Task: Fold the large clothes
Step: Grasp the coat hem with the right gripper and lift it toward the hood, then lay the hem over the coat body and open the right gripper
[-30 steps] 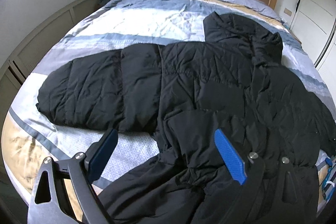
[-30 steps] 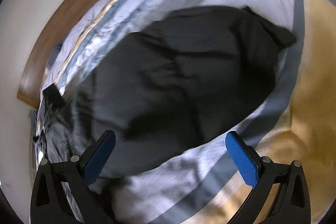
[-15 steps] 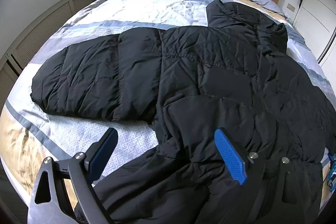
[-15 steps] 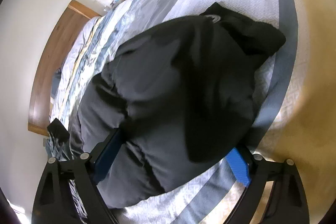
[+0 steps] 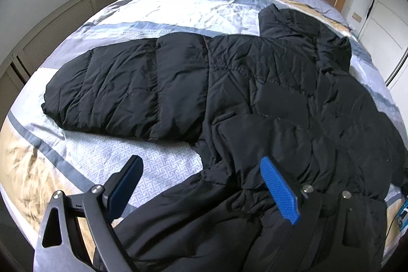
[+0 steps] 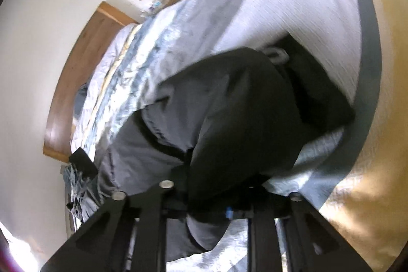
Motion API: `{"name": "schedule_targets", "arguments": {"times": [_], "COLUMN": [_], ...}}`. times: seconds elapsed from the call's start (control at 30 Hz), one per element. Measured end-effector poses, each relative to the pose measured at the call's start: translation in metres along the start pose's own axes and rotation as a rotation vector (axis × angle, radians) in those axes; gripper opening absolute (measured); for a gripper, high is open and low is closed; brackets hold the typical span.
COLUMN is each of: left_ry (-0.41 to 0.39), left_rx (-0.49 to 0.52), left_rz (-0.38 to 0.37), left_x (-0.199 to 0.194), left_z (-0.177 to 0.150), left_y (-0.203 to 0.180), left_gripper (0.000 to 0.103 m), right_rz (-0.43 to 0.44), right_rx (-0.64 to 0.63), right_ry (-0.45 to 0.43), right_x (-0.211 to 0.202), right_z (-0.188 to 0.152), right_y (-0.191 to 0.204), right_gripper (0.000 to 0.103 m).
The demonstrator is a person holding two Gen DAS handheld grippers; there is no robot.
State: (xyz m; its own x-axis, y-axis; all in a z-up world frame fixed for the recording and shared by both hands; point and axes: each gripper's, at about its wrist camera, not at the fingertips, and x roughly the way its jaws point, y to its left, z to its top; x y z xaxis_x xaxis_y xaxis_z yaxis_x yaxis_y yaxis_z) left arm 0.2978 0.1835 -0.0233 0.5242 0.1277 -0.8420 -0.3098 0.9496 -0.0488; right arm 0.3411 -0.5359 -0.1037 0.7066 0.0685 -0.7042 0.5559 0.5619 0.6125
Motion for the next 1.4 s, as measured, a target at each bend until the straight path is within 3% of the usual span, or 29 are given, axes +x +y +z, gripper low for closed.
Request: {"name": "schedule_targets", "arguments": {"times": [0.17, 0.37, 0.57, 0.77, 0.93, 1.17, 1.33, 1.4], "left_ry": [-0.071, -0.140, -0.113, -0.120, -0.117, -0.120, -0.133, -0.147], "left_rx": [-0.021, -0.011, -0.029, -0.052, -0.077, -0.105, -0.127, -0.128], "left_rz": [-0.032, -0.077, -0.125, -0.128, -0.122, -0.105, -0.096, -0.090], "left_x": [-0.027, -0.062, -0.082, -0.101, -0.112, -0.127, -0.140, -0.147], "left_z": [0.000, -0.001, -0.009, -0.024, -0.037, -0.052, -0.059, -0.061], "left_y": [0.007, 0.011, 0.023, 0.041, 0.060, 0.082, 0.095, 0.097], "left_gripper": [0.094, 0.094, 0.094, 0.094, 0.094, 0.094, 0.094, 0.094], "right_rz": [0.058, 0.188, 0.331, 0.412, 0.404, 0.326, 0.284, 0.269], "right_rx": [-0.121, -0.267, -0.433, -0.574, -0.687, -0.807, -0.921, -0.959], "right_ry": [-0.044, -0.061, -0.009, 0.086, 0.178, 0.281, 0.386, 0.422], "right_x": [-0.025, -0.059, -0.082, -0.082, -0.064, -0.021, -0.015, -0.016], "right_z": [0.003, -0.004, -0.047, -0.107, -0.165, -0.218, -0.285, -0.308], "right_y": [0.044, 0.112, 0.187, 0.239, 0.261, 0.267, 0.252, 0.248], "right_gripper": [0.011, 0.010, 0.010, 0.011, 0.011, 0.018, 0.035, 0.037]}}
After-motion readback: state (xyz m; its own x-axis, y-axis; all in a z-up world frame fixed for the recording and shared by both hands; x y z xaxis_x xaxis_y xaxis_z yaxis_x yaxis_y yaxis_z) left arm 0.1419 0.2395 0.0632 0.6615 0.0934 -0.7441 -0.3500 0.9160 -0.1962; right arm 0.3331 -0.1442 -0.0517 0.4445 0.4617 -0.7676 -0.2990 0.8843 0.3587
